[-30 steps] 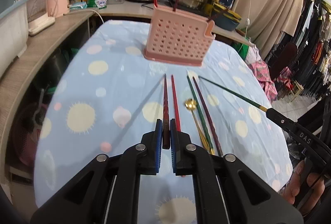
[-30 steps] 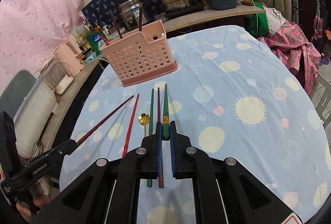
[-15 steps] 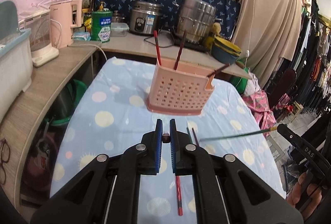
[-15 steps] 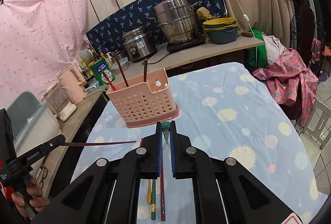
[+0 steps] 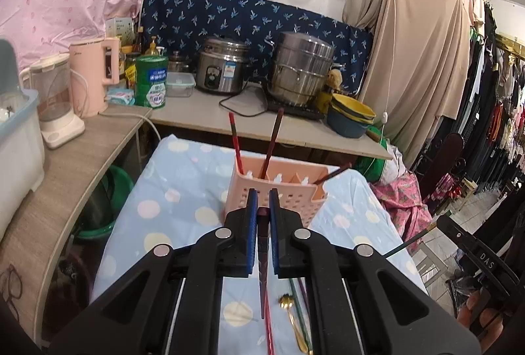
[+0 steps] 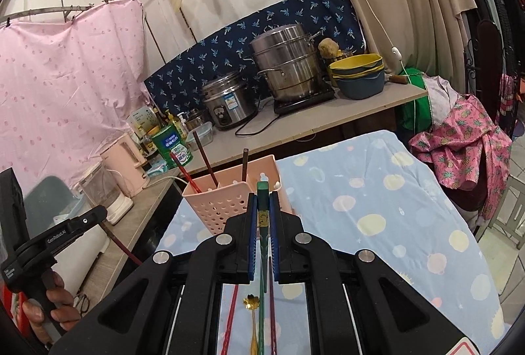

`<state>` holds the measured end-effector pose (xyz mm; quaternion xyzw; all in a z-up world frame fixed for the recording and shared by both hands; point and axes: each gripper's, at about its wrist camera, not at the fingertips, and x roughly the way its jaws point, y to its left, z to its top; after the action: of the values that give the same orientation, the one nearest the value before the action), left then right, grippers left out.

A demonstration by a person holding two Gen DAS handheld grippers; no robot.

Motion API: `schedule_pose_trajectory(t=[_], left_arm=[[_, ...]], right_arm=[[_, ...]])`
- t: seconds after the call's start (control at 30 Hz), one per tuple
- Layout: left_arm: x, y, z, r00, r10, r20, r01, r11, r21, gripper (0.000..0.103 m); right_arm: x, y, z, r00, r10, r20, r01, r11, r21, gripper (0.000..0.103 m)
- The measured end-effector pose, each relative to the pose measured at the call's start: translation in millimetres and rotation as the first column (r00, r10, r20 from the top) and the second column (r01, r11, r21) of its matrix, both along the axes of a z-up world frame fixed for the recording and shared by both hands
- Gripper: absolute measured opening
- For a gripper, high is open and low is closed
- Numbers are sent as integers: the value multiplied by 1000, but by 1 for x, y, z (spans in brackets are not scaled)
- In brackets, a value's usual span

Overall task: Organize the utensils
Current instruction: 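Lift both dark-red chopsticks and carry them above the pink caddy with both tools, then lower the chopsticks into the caddy and open both tools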

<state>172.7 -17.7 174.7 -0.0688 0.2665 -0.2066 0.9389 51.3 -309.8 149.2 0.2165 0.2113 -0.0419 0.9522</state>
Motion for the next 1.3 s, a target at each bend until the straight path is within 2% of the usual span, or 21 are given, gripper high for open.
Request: schedule_pose_trajectory(t=[0.23,0.43,0.67,0.83,0.97,1.3], left_arm=[[20,1,35,995,36,94,-30,997,-65,7],[36,5,63,976,104,192,-78,988,-136,7],[62,3,82,954,168,250,-119,973,-199,7],[80,3,87,939,205,275,-142,963,-231,7],[97,-2,80,937,220,273,-164,963,-214,7],[122,-18,39,959,201,198,-175,974,-142,7]], right_arm=[[17,-16,23,995,-11,96,4,997,77,7],[35,-26,44,978,-20,207,-10,989,145,7],[72,-29,54,960,-35,278,-20,981,194,7],[98,-28,53,959,-53,277,-2,981,195,7],[118,-30,48,968,-63,244,15,981,192,7],[147,-28,22,991,-39,126,21,989,145,7]])
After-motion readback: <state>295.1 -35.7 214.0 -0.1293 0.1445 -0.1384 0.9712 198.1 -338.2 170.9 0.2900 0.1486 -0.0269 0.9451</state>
